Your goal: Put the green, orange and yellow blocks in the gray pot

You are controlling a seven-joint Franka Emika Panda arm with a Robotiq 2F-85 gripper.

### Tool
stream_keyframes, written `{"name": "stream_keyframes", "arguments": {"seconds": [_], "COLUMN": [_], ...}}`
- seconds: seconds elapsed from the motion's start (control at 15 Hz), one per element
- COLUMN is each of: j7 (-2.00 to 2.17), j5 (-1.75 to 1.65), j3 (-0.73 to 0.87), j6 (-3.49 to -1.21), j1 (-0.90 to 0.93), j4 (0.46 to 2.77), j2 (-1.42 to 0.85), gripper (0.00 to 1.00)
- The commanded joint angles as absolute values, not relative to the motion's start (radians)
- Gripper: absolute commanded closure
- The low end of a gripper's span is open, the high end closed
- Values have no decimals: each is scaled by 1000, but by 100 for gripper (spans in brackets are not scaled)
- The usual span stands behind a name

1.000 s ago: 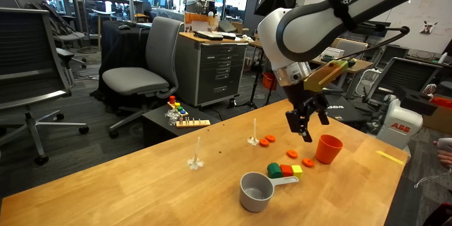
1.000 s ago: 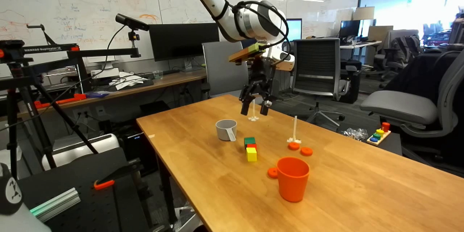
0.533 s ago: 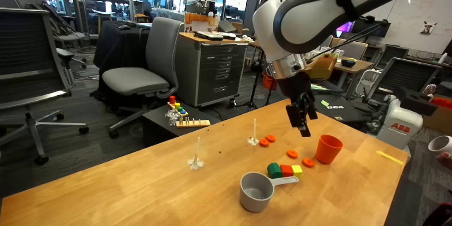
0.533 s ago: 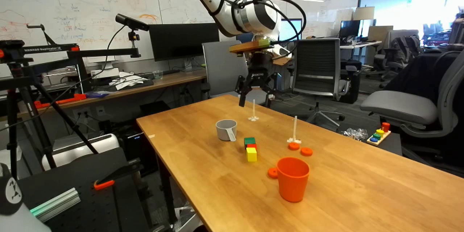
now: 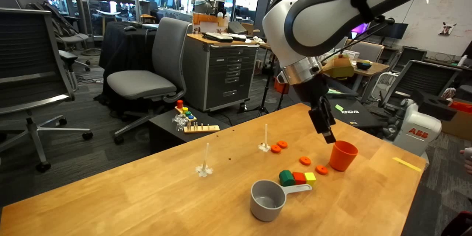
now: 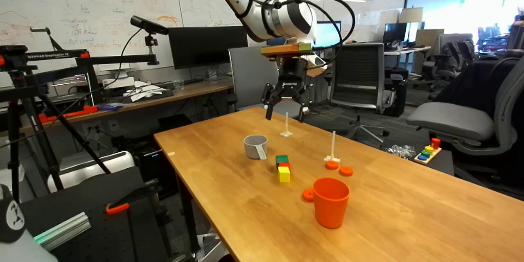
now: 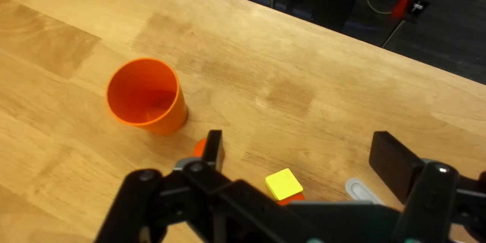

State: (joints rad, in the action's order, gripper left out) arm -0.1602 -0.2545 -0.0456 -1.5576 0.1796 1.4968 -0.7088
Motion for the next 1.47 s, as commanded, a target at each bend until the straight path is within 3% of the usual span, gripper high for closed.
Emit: {"name": "stream_keyframes", "arguments": {"seconds": [0.0,0.4,0.8,1.4], "j7": [-182,-201,-333,-335], "j5": [-303,-381,-208,-178], "j3": [-56,-77,-160,-158], "j6": [-1527,-1642,-1815,-1846], "j1": [184,191,128,146], "j4": [1486,1507,1504,1463], "j2": [-711,-669,-655,-742], "gripper": [0,0,0,0]}}
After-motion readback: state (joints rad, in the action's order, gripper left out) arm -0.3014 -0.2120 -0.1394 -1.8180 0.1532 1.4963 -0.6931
